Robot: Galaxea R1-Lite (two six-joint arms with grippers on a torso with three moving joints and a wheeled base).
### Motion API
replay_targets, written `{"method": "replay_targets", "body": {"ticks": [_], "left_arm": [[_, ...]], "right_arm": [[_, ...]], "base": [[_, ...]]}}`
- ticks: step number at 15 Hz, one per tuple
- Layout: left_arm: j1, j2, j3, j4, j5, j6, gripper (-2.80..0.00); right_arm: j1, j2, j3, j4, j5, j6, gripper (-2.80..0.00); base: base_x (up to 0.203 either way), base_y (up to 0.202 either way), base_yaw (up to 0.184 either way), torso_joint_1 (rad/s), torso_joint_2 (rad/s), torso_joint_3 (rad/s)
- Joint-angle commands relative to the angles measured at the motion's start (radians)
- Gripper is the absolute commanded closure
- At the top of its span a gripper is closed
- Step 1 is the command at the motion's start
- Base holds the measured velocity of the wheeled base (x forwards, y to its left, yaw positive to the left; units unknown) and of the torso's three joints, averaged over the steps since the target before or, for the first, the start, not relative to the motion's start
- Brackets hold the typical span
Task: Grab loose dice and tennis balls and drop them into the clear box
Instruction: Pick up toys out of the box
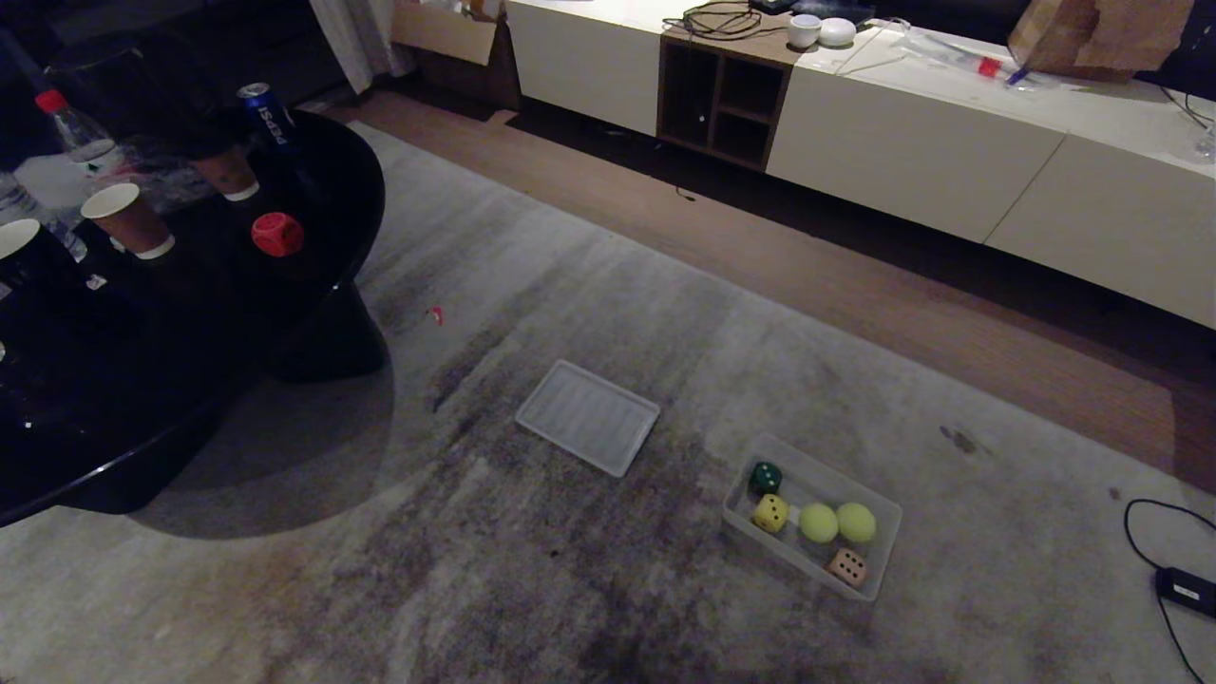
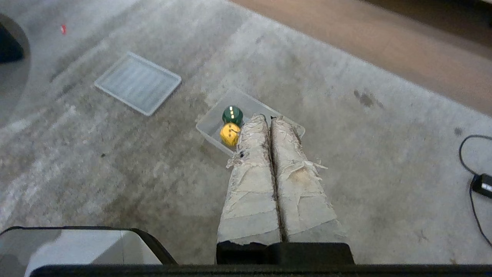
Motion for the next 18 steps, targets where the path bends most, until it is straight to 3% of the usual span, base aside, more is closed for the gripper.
{"method": "replay_targets", "body": {"ticks": [1,18], "left_arm": [[0.0,0.001,0.002,0.0,0.0,-0.001,0.0],[0.0,0.001,0.002,0.001,-0.006,0.022,0.0]], "right_arm": [[0.0,0.001,0.011,-0.001,-0.001,-0.001,0.0],[0.0,0.0,0.011,-0.001,-0.001,-0.001,0.0]], "base": [[0.0,0.0,0.0,0.003,0.0,0.199],[0.0,0.0,0.0,0.004,0.0,0.202]]}}
